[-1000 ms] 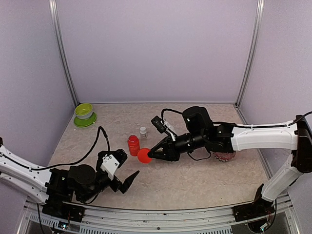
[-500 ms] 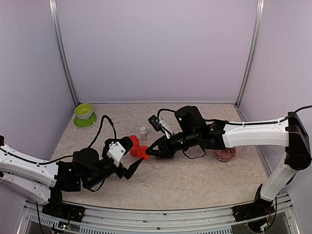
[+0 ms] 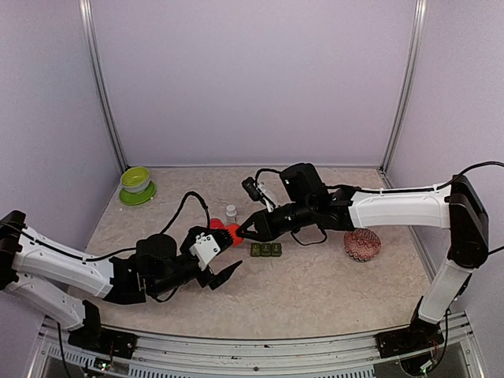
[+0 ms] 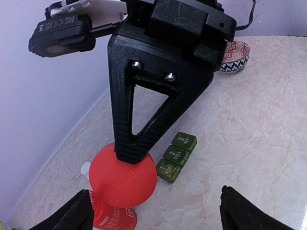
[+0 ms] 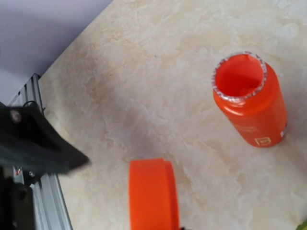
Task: Sort the pills into containers
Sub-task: Pass from the right arm to the left, then place the lid of the pill bottle at the center of the board, then pick up the pill bottle from the center of the board, then pass from the left arm to the right
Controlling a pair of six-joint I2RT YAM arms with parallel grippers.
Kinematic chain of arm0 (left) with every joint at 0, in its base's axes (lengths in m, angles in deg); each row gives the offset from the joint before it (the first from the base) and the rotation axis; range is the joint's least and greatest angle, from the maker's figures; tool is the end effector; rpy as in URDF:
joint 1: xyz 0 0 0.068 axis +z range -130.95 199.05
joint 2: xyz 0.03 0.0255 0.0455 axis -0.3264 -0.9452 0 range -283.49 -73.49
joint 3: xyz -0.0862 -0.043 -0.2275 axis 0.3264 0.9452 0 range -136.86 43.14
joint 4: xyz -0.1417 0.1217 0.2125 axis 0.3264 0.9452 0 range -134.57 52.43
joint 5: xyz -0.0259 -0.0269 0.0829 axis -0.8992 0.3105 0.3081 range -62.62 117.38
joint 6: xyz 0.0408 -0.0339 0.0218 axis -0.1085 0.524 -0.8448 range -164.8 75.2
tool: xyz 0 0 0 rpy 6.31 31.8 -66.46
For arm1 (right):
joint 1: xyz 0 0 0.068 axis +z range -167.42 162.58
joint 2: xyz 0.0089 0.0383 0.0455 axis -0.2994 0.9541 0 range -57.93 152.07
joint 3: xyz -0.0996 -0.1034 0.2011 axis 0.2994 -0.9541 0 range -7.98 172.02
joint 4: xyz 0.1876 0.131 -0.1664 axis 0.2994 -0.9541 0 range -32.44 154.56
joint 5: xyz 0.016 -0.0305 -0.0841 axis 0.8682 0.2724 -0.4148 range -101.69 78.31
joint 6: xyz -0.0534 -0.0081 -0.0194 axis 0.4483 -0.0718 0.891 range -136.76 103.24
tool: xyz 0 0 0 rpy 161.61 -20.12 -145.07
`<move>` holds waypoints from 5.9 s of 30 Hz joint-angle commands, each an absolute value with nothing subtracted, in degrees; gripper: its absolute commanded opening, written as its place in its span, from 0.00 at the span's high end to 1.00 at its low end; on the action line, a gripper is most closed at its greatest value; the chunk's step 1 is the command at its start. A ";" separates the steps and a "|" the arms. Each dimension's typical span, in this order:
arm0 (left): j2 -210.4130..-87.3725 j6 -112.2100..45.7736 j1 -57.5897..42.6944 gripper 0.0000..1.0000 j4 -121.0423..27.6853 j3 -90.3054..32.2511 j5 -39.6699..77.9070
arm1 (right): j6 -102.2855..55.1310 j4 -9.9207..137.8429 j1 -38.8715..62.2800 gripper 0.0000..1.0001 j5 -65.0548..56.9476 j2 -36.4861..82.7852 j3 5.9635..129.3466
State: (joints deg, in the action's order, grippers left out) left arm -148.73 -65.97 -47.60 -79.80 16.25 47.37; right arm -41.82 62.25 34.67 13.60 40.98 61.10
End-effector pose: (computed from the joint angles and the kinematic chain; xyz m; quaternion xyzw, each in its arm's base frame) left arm 0.1283 -0.2623 0.1572 0.4573 0.6306 -0.1113 0.6171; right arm 0.2398 0.3362 0.2078 -0.3026 0.8056 0.4441 0.2496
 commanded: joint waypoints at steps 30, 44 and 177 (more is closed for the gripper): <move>-150.60 -63.79 -43.18 0.29 -80.17 13.41 44.08 | -41.02 63.06 37.38 0.85 16.79 39.72 61.66; -151.82 -62.45 -42.35 0.38 -78.87 12.30 44.56 | -41.02 63.60 37.62 0.85 17.40 39.45 61.59; -150.96 -32.40 -36.37 0.59 -64.14 -6.16 3.16 | -32.84 117.06 31.61 0.04 25.07 15.30 21.51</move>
